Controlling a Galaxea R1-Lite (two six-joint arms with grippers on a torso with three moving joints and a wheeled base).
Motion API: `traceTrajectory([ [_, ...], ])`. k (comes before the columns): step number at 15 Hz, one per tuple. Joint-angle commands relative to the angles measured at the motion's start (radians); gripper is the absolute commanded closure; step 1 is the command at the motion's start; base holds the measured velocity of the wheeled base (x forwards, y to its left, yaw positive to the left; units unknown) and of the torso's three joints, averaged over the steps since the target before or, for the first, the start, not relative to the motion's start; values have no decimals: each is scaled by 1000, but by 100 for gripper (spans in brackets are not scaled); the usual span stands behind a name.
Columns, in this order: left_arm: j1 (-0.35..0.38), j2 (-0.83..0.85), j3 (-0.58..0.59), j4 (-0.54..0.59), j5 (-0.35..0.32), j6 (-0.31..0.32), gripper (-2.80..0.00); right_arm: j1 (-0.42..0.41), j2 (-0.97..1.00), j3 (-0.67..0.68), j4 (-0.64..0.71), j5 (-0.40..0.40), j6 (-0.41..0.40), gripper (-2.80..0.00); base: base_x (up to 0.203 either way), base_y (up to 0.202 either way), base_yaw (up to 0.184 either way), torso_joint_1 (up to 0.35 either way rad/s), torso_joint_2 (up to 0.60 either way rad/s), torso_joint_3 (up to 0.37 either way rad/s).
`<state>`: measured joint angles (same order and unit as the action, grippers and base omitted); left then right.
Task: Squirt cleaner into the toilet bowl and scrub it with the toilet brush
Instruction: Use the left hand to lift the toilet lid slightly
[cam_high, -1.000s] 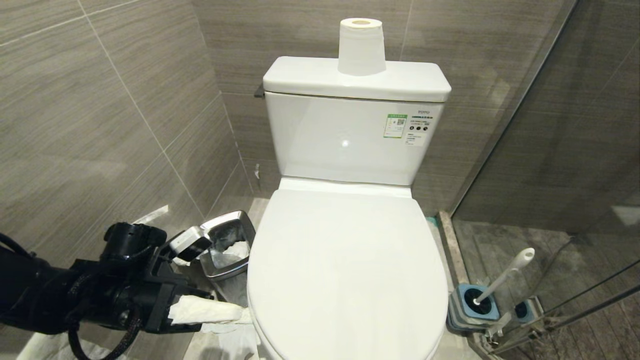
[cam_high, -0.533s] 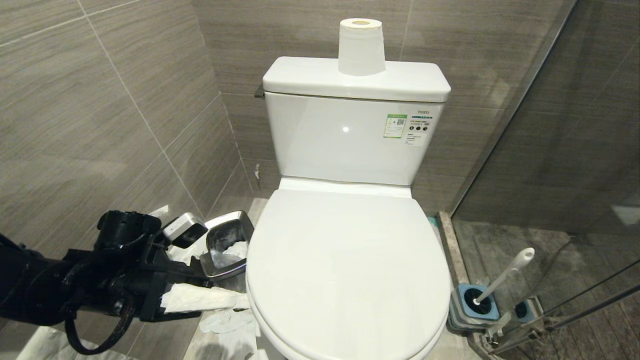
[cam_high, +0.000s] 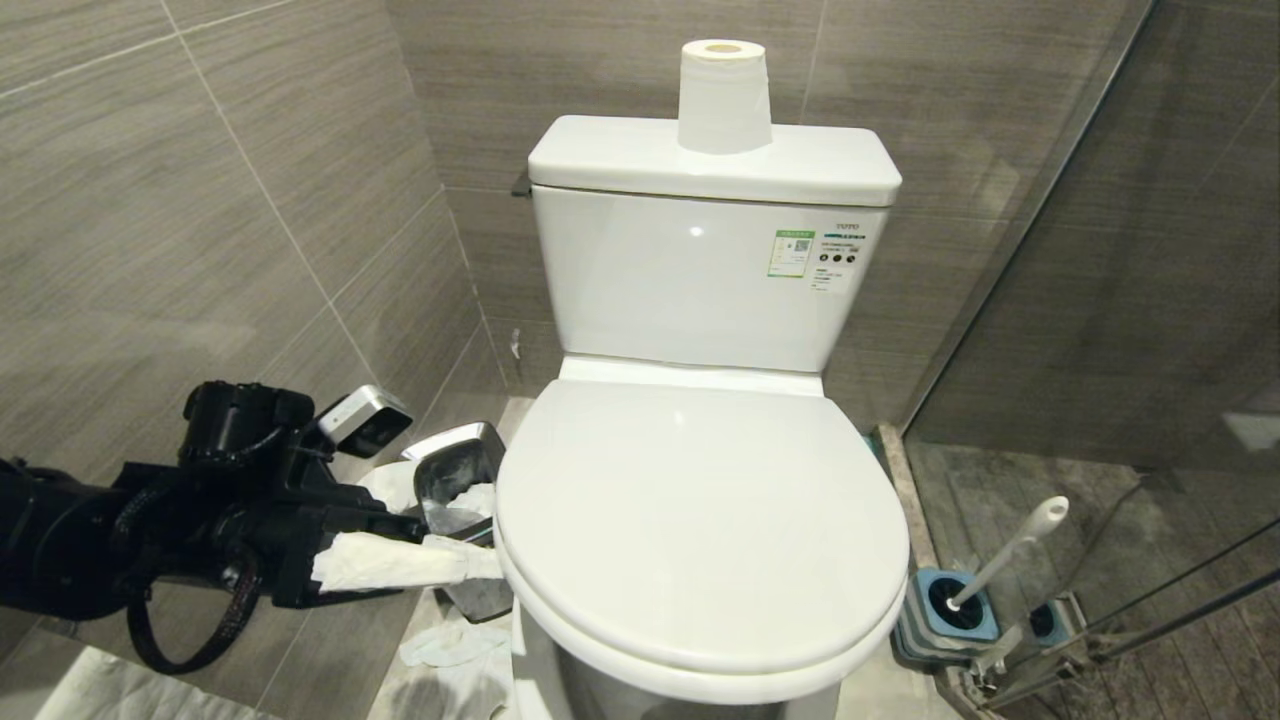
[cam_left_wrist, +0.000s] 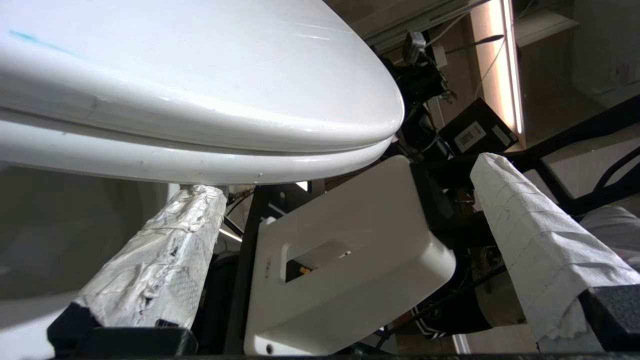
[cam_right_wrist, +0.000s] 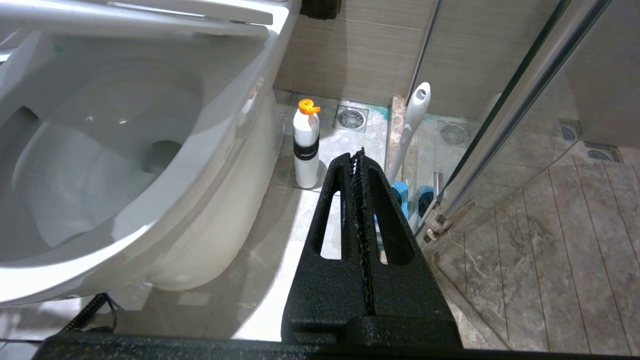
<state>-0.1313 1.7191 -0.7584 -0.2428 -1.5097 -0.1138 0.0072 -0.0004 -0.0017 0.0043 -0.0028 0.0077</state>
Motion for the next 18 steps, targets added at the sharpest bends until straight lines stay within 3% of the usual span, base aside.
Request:
traceTrajectory([
  [1, 3, -9, -57, -5, -1, -42, -280, 0, 0, 0, 0, 0, 0, 0, 0, 0, 0, 0, 0, 0],
  [3, 23, -18, -97, -7, -1, -73, -280, 0, -1, 0, 0, 0, 0, 0, 0, 0, 0, 0, 0, 0],
  [8, 16, -35, -115, -9, 2, -73, -280, 0, 0, 0, 0, 0, 0, 0, 0, 0, 0, 0, 0, 0],
  [14, -42, -59, -126, -8, 3, -79, -280, 0, 0, 0, 0, 0, 0, 0, 0, 0, 0, 0, 0, 0],
  [18, -92, -86, -140, -9, -4, -175, -280, 0, 0, 0, 0, 0, 0, 0, 0, 0, 0, 0, 0, 0],
])
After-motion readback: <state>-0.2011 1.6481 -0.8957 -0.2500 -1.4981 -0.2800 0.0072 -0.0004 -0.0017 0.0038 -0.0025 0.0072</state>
